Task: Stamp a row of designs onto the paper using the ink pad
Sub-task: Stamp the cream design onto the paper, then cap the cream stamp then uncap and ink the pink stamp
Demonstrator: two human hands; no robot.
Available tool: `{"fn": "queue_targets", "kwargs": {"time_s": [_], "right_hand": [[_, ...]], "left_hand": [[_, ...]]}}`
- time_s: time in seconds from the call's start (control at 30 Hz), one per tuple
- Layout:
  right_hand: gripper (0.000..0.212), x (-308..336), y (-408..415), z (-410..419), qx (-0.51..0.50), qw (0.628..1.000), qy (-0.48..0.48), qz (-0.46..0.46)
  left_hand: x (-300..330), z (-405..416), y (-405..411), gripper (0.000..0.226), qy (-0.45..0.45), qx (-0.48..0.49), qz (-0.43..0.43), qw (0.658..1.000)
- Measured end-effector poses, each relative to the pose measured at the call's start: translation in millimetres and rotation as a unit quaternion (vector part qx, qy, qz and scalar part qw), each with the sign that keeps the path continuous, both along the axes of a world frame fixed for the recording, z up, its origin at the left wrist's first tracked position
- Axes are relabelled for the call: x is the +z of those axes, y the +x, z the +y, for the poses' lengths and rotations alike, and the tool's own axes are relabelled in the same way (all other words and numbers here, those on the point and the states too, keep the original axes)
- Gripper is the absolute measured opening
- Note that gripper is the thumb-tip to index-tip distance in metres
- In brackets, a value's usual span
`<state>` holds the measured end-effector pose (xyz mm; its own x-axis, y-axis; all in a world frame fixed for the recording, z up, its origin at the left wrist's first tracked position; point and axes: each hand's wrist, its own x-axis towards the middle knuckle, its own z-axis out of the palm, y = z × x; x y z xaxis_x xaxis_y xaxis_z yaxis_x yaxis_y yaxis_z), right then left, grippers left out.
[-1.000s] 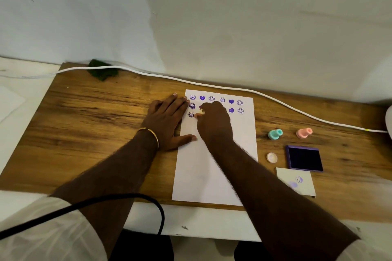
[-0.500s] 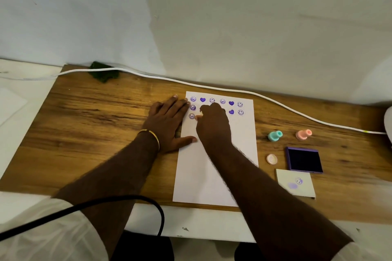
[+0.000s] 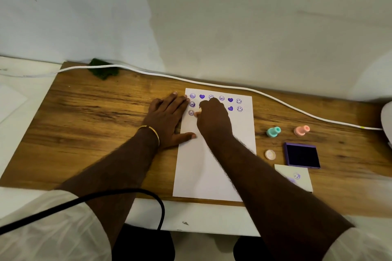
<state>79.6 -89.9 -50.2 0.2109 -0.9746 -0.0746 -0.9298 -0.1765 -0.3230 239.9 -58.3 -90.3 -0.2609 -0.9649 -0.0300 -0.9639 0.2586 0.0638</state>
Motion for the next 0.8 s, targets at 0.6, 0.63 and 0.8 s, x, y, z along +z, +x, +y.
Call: {"fn": "queue_targets", "kwargs": {"time_s": [0.6,0.63,0.8], "right_hand": [[0.008,33.7,-63.1,12.8,-0.327,0.651,0.302,-0.615],[0.01,37.4,-69.4,17.9,-0.34,0.612,0.318,-0.639],[0.026,57.7,-99.4,50.3,-0.335,0.479,0.356,-0.729]], "left_hand": [[13.0,-14.2,-7.1,0.115,0.09,0.044,0.03,0.994],[14.0,-15.4,-7.8,0.116,0.094,0.046,0.026,0.994],[25.5,-23.9,-15.1,0.122,0.136,0.06,0.004,0.989]]}}
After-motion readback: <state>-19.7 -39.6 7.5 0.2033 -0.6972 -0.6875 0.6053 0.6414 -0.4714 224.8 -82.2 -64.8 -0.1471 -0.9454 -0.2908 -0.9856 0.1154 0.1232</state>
